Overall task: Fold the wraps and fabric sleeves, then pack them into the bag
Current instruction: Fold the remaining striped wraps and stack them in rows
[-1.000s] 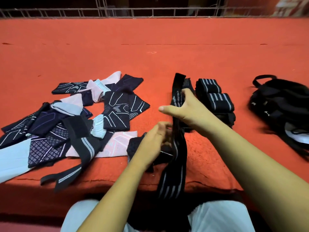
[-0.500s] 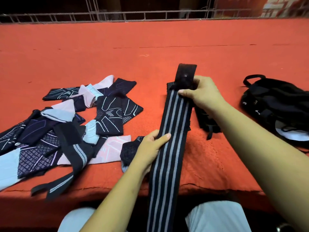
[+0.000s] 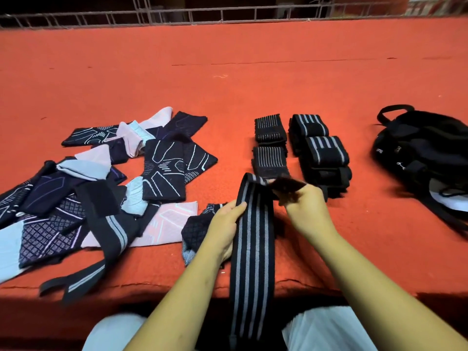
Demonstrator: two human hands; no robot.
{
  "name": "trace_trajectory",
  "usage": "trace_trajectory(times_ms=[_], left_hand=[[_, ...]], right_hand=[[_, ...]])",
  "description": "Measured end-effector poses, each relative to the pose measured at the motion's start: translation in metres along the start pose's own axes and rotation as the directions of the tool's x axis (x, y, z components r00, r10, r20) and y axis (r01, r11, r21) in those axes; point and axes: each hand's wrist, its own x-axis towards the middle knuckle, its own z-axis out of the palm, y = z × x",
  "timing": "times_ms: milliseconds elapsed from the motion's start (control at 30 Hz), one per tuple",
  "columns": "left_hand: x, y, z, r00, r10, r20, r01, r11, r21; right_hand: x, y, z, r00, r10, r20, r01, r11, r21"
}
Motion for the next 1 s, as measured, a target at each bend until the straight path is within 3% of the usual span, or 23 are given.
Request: trace_trajectory(times_ms=[100,200,300,400,467,533,600,667,833,1000], left_hand=[[-0.001,-0.001,0.0,1.0,0.005,0.011,-0.005,1.0,-0.024],[0.001,-0.002,0.0,1.0,0.008,0.004,-0.008,1.0,0.002],[0.003,-0.004,0.0,0.998,0.052,-0.029,-0.051,0.999,0.017],[0.007,-0.007,-0.001,0.994,0.087,-0.065,-0.086,0.996,0.018],[0.008,-0.008,0.0,0.991,0.103,-0.08,-0.103,0.995,0.007],[0.009,-0.009,0.0,0.99,0.111,-0.087,-0.113,0.994,-0.012],[0.009,-0.009,0.001,0.989,0.112,-0.1,-0.115,0.993,-0.027],[0.009,-0.009,0.001,0.988,0.117,-0.104,-0.12,0.993,-0.019],[0.005,-0.008,0.004,0.986,0.127,-0.109,-0.126,0.992,0.011],[0.003,-0.008,0.004,0.984,0.139,-0.11,-0.137,0.99,0.02]], right_hand=[[-0.019,0.023,0.017,0.995,-0.077,0.061,0.077,0.997,-0.003],[-0.03,0.032,0.024,0.996,-0.083,0.018,0.082,0.993,0.087],[-0.025,0.036,0.018,0.989,-0.14,-0.05,0.149,0.933,0.328],[-0.024,0.039,0.01,0.998,-0.061,-0.02,0.062,0.85,0.523],[-0.023,0.037,0.006,0.997,0.039,0.07,-0.076,0.735,0.674],[-0.023,0.032,0.004,0.967,0.123,0.222,-0.254,0.501,0.827],[-0.02,0.028,0.001,0.918,0.185,0.351,-0.391,0.274,0.879],[-0.021,0.026,0.0,0.889,0.176,0.422,-0.449,0.17,0.877],[-0.02,0.03,0.006,0.892,0.097,0.441,-0.439,0.413,0.798],[-0.018,0.033,0.013,0.915,0.183,0.358,-0.402,0.385,0.831]])
